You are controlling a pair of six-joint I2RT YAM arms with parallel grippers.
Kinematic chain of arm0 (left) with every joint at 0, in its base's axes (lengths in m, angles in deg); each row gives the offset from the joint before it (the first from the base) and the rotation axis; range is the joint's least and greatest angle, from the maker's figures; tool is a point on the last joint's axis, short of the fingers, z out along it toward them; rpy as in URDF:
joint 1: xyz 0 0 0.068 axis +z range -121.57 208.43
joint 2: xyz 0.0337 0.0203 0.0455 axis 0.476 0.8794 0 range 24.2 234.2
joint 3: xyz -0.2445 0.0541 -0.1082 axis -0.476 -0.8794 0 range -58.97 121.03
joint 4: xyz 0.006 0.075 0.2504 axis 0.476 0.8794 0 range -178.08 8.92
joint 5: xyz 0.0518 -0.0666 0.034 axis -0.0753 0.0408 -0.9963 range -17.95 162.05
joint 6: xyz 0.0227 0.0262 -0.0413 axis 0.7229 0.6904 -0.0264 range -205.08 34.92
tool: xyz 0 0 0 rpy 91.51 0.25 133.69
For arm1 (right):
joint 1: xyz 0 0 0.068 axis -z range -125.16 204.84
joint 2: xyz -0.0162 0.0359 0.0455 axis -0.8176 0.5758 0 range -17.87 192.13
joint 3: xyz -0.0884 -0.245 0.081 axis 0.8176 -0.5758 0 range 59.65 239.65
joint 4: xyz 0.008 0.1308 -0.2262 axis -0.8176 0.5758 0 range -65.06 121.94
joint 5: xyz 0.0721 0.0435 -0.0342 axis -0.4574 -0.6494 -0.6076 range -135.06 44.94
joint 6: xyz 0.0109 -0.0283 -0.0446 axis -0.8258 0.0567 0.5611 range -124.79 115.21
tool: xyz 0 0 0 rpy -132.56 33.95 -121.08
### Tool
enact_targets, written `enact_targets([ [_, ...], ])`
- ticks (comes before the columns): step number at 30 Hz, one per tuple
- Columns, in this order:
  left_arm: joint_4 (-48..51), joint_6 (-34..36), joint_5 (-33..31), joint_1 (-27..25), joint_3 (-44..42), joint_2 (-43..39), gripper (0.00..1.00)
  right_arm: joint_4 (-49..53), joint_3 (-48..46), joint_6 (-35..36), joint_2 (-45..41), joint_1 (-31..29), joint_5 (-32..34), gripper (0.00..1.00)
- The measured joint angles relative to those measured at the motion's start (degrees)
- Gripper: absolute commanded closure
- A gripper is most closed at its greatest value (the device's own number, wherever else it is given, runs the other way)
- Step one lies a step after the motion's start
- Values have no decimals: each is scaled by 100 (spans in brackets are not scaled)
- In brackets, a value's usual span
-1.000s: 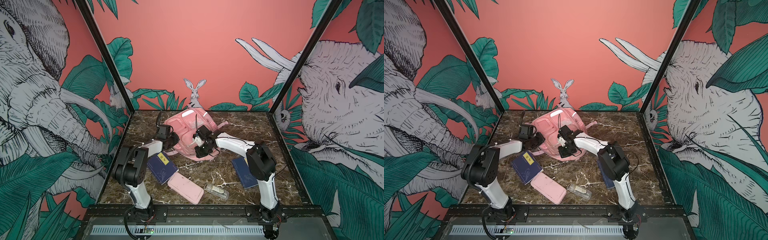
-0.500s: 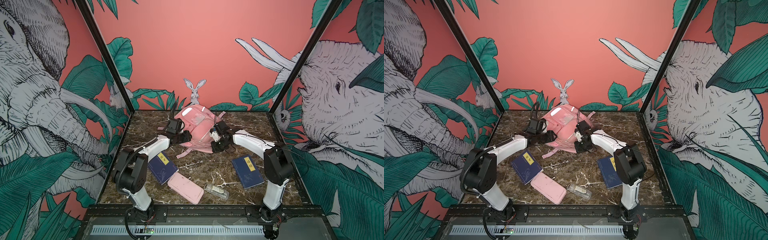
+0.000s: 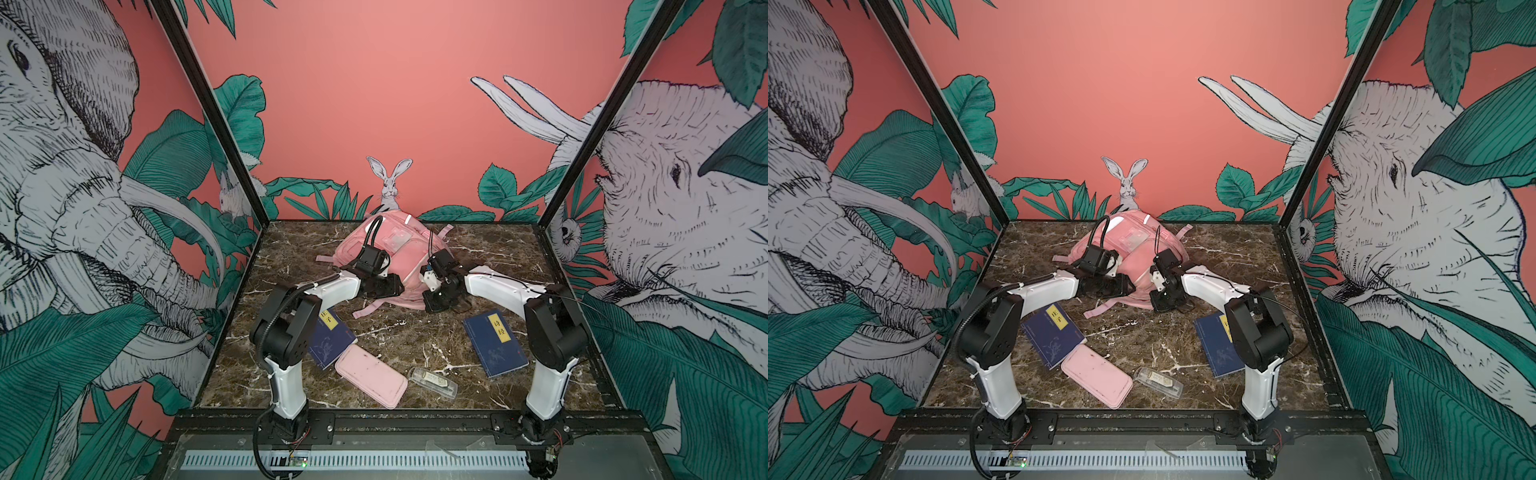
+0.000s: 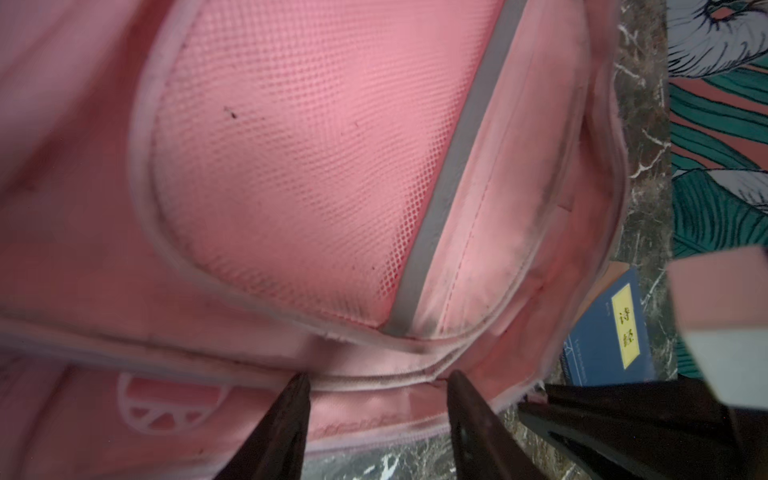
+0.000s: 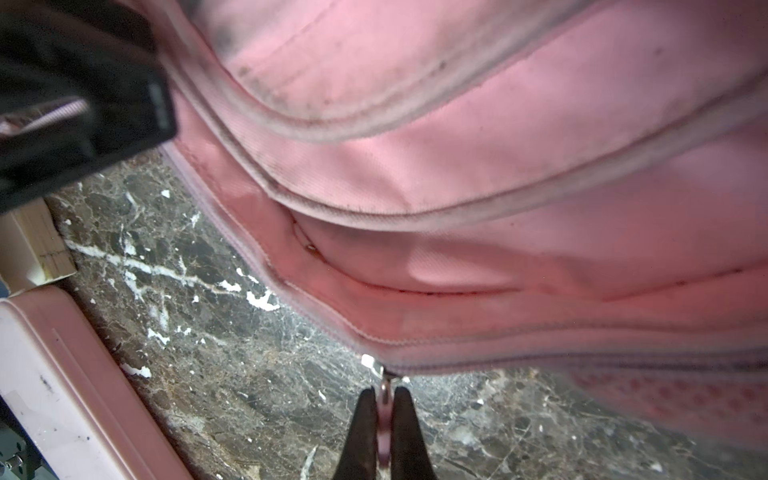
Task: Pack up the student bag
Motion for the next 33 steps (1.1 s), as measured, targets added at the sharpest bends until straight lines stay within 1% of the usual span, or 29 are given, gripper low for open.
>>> enact_targets([
  [4,-129,-146,103,2,131,181,49,-142,0,-98,13,-68,-20,100],
  [8,-334,-245,109,-50,258,352,49,-188,70,-227,146,-282,-26,100],
  [13,-363,-323,96,-70,271,382,50,-192,511,-479,573,-621,-20,100],
  [16,-365,-428,61,-57,282,391,50,-160,678,-682,780,-645,-90,100],
  [21,-363,-459,-37,-39,317,398,49,-262,734,-1010,844,-688,-157,100],
  [27,-188,-179,-149,9,376,352,45,-612,474,-1106,745,-634,-210,100],
  [30,111,96,-205,114,376,122,42,-820,155,-1099,509,-503,-273,100],
  [33,411,382,-304,369,376,-254,40,-935,-188,-1056,173,-249,-328,100],
])
